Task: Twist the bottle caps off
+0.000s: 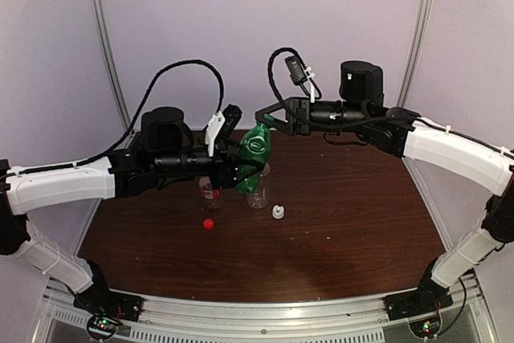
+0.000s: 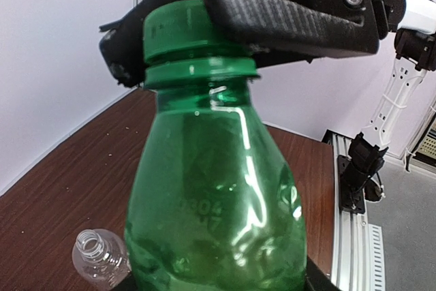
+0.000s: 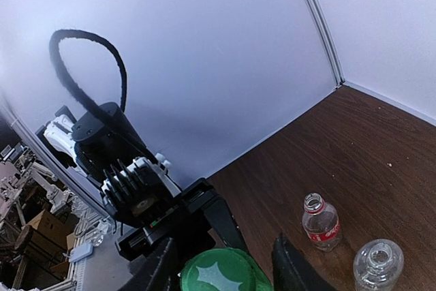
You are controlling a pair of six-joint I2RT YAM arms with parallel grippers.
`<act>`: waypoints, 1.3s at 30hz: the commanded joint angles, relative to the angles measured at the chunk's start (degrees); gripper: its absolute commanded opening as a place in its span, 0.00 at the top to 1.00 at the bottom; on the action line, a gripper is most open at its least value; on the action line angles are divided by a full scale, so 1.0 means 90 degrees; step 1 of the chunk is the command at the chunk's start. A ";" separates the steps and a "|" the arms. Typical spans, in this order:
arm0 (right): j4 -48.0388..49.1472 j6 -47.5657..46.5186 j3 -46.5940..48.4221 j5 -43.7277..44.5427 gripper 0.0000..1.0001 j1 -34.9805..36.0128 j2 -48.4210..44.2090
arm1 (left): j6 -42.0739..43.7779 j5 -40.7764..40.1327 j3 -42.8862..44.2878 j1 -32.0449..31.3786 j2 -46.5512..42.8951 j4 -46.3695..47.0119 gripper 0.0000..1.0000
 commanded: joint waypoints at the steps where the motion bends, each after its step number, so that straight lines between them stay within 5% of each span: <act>1: 0.0311 0.0046 -0.0062 -0.0174 0.58 0.0044 0.0037 | -0.0029 -0.0091 -0.0072 -0.0012 -0.0058 0.0412 0.61; 10: 0.0537 -0.0105 -0.0197 -0.0251 0.98 0.0038 -0.0020 | -0.0083 -0.0156 -0.0151 -0.0011 -0.0108 0.0561 0.61; 16: 0.0492 -0.0837 -0.0027 -0.0944 1.00 -0.0024 0.0107 | -0.0112 0.0277 -0.0278 -0.0012 -0.0162 0.0861 0.61; 22: 0.0242 -0.2332 0.0314 -0.3777 1.00 -0.0146 0.0434 | -0.0202 0.2694 -0.0562 -0.0011 -0.0224 0.1771 0.60; 28: 0.0842 -0.2180 0.0399 -0.5264 0.87 -0.0315 0.0698 | -0.0757 0.3777 -0.0845 -0.0009 -0.0252 0.2778 0.61; 39: 0.1069 -0.0873 0.0146 -0.3480 0.42 -0.0516 0.0166 | -0.0342 0.2781 -0.0755 0.0003 -0.0344 0.2073 0.61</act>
